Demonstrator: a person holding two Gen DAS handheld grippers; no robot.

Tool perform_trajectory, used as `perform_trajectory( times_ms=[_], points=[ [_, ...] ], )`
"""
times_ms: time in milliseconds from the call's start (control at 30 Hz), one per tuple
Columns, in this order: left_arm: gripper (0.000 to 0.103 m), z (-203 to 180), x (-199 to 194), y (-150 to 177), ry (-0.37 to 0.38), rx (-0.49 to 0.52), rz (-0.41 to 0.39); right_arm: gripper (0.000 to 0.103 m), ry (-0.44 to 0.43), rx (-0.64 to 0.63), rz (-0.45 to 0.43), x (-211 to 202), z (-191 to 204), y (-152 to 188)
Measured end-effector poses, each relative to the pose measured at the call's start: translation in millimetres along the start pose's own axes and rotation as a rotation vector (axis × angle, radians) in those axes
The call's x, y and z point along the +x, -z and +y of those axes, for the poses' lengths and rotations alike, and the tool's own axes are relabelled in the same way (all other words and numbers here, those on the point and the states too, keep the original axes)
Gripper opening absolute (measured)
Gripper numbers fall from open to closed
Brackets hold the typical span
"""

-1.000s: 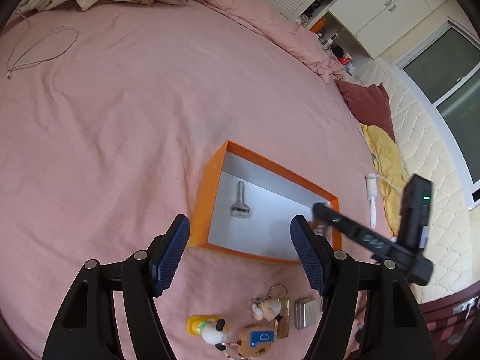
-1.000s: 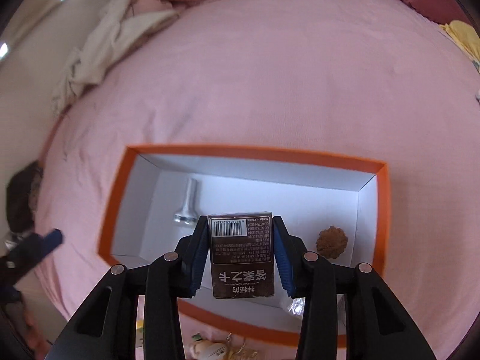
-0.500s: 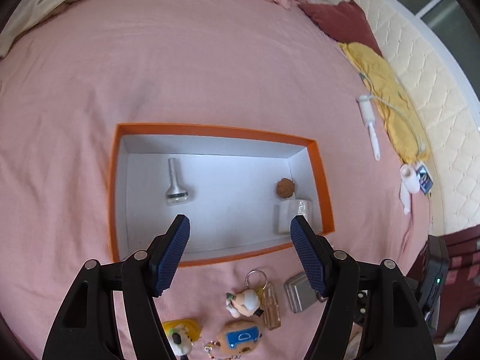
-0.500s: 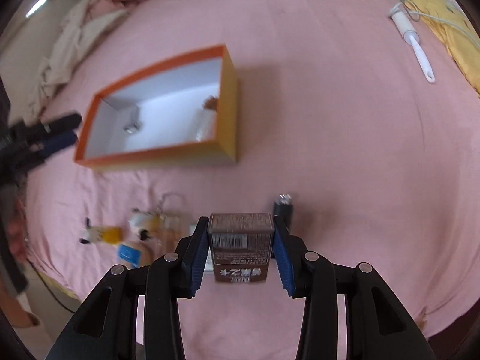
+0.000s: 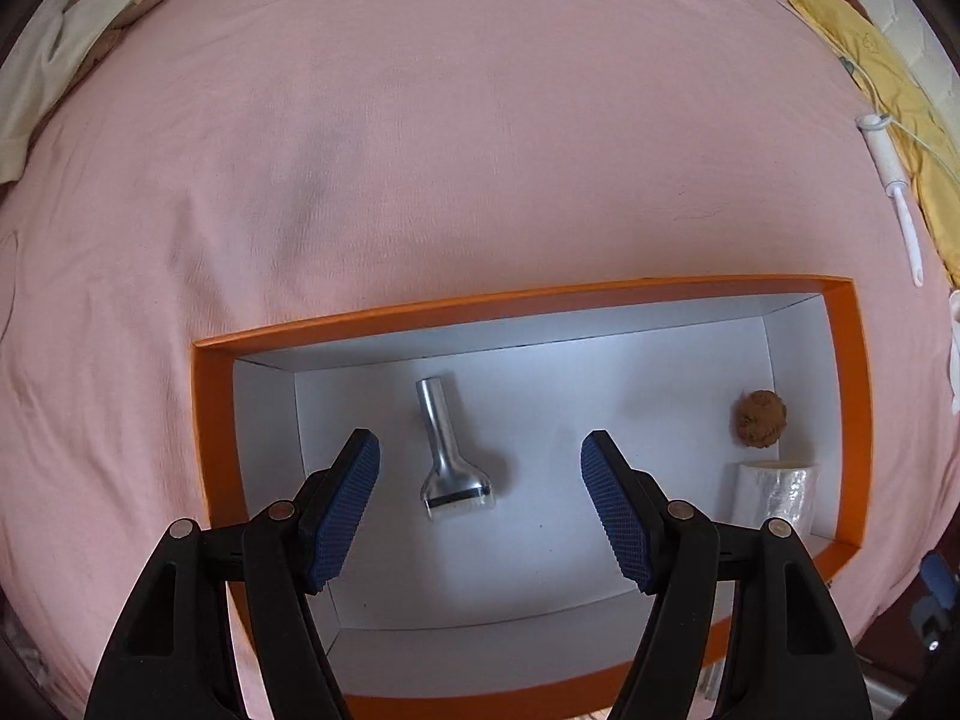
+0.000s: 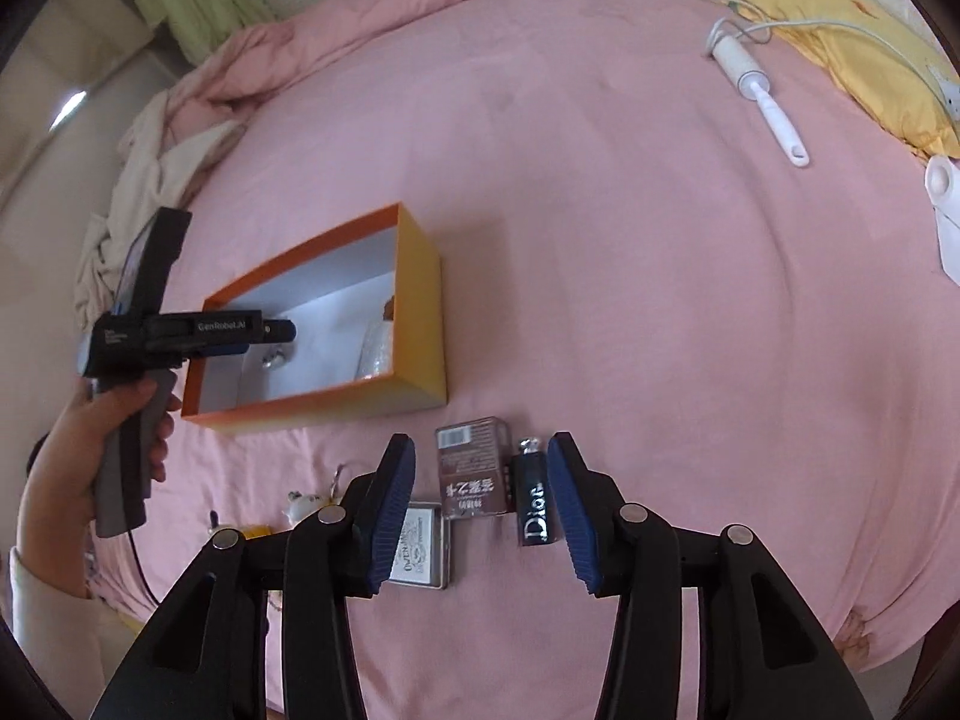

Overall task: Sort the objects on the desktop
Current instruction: 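Set the brown boxed product beside the Dior lipstick and open the right tool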

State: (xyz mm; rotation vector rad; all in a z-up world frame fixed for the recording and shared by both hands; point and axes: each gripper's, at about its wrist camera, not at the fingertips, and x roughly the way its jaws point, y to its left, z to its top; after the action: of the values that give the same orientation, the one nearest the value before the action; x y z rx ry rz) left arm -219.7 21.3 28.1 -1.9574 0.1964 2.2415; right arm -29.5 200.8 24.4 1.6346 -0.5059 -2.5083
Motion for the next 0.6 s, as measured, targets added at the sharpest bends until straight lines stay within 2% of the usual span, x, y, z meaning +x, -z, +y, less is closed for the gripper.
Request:
perform_trajectory(
  times_ms=[133, 267, 467, 500, 533, 567, 600],
  points=[
    [0.071, -14.9, 13.0, 1.8, -0.124, 0.1, 0.03, 0.047, -0.002, 0.048, -0.026, -12.4, -16.8, -4.6],
    [0.067, -16.8, 12.0, 6.1, -0.117, 0.142, 0.036, 0.047, 0.006, 0.066, -0.021, -17.5, -30.0, -5.5],
    [0.061, -32.6, 10.3, 12.0, -0.124, 0.182, 0.046, 0.048, -0.015, 0.062, -0.016, -15.6, -29.2, -5.4],
    [0.061, -32.9, 10.7, 10.9, -0.118, 0.179, 0.049, 0.048, -0.021, 0.061, -0.015, -15.0, -27.8, -5.6],
    [0.056, -29.0, 11.1, 8.7, -0.08, 0.155, 0.055, 0.048, -0.025, 0.06, -0.014, -15.9, -28.2, -5.4],
    [0.049, -22.0, 11.4, 6.4, -0.019, 0.109, 0.063, 0.048, -0.024, 0.056, -0.015, -15.2, -26.5, -5.7],
    [0.049, -15.7, 11.3, 4.5, 0.03, 0.071, 0.068, 0.048, -0.022, 0.051, -0.015, -15.3, -25.2, -5.5]
  ],
)
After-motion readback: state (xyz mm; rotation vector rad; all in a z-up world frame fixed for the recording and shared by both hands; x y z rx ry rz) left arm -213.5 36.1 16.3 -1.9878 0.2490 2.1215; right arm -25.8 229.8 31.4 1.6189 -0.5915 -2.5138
